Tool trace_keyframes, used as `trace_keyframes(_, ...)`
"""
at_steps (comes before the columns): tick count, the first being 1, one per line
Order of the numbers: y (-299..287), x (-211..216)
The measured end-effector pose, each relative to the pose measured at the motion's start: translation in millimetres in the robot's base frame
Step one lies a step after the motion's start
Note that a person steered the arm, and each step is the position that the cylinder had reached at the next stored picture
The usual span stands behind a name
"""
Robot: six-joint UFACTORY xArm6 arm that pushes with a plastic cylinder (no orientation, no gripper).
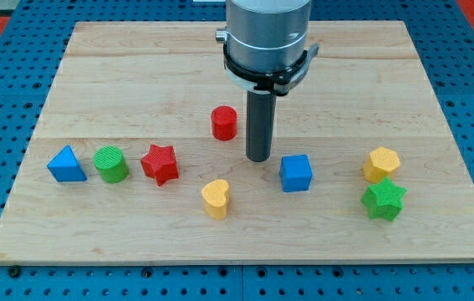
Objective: Slide the blue cube right a bit
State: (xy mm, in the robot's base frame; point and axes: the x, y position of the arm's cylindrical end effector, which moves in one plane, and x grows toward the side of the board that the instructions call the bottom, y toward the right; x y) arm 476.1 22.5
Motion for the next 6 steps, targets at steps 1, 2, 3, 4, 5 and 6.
trace_keyframes(1,0.0,2.7)
trace_keyframes(2,6.4,16.6)
trace_keyframes(3,8.6,36.7)
trace_keyframes(4,10.0,37.0)
trace_keyframes(5,23.7,32.9)
trace_keyframes(6,33.1,27.0)
